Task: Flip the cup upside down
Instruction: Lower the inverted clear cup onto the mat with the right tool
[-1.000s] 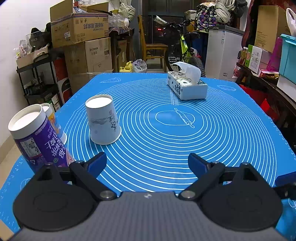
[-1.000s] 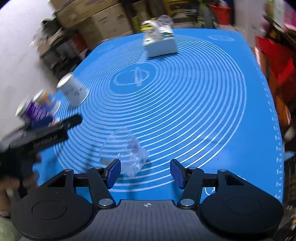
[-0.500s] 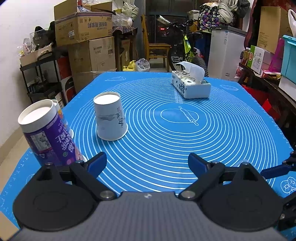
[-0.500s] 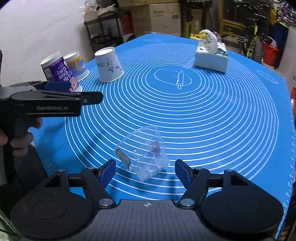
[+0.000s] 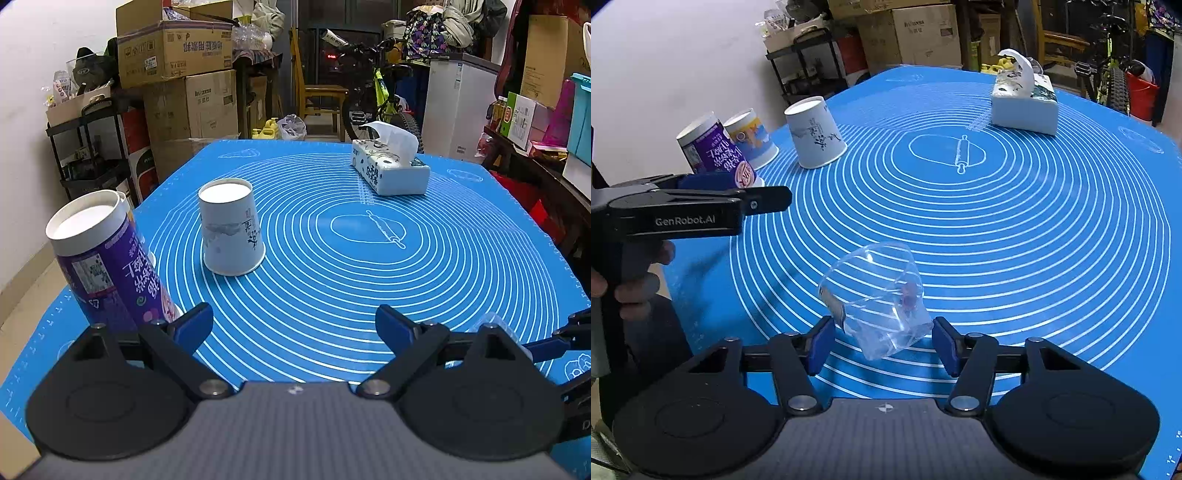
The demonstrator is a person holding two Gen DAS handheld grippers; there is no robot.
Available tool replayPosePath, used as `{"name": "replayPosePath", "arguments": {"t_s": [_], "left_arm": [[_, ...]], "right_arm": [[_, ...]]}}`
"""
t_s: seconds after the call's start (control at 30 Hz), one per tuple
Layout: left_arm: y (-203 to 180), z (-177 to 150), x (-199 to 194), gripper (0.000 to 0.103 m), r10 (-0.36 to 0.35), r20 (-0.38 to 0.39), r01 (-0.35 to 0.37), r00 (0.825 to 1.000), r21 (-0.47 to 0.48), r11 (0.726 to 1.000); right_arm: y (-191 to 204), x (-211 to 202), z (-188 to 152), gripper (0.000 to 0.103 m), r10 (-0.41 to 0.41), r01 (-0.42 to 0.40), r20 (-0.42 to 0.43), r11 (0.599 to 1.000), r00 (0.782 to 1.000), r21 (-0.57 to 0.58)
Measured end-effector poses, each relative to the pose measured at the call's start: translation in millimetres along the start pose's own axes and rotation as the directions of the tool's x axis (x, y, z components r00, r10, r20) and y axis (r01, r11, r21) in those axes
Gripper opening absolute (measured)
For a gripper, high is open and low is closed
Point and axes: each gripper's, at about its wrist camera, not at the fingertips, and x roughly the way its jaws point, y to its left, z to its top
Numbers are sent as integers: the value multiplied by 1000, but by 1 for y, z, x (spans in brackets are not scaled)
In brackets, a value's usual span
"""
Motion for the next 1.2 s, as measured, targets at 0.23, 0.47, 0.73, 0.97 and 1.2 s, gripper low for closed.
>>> {"name": "replayPosePath", "arguments": {"t_s": [0.23, 0.47, 0.73, 0.97, 1.2], "left_arm": [[2, -2, 0, 94, 2, 0, -2, 1000, -5, 1000], [2, -1, 0, 94, -1, -1, 1, 1000, -7, 1000], [11, -3, 1, 94, 2, 30, -1, 1000, -17, 1000], [28, -8, 9, 94, -12, 15, 13, 1000, -84, 996], [46, -10, 15, 94, -10, 1, 10, 1000, -103, 995]], "right_arm": [[0, -4, 6, 56, -37, 37, -21, 999, 999, -29], [3, 1, 24, 56, -71, 63, -98, 995, 993, -81], [22, 20, 66, 56, -188, 119, -268, 960, 945, -255], [49, 48, 106, 56, -298, 121, -404, 904, 865, -410], [65, 84, 126, 58, -357, 151, -402, 875, 843, -460]]}}
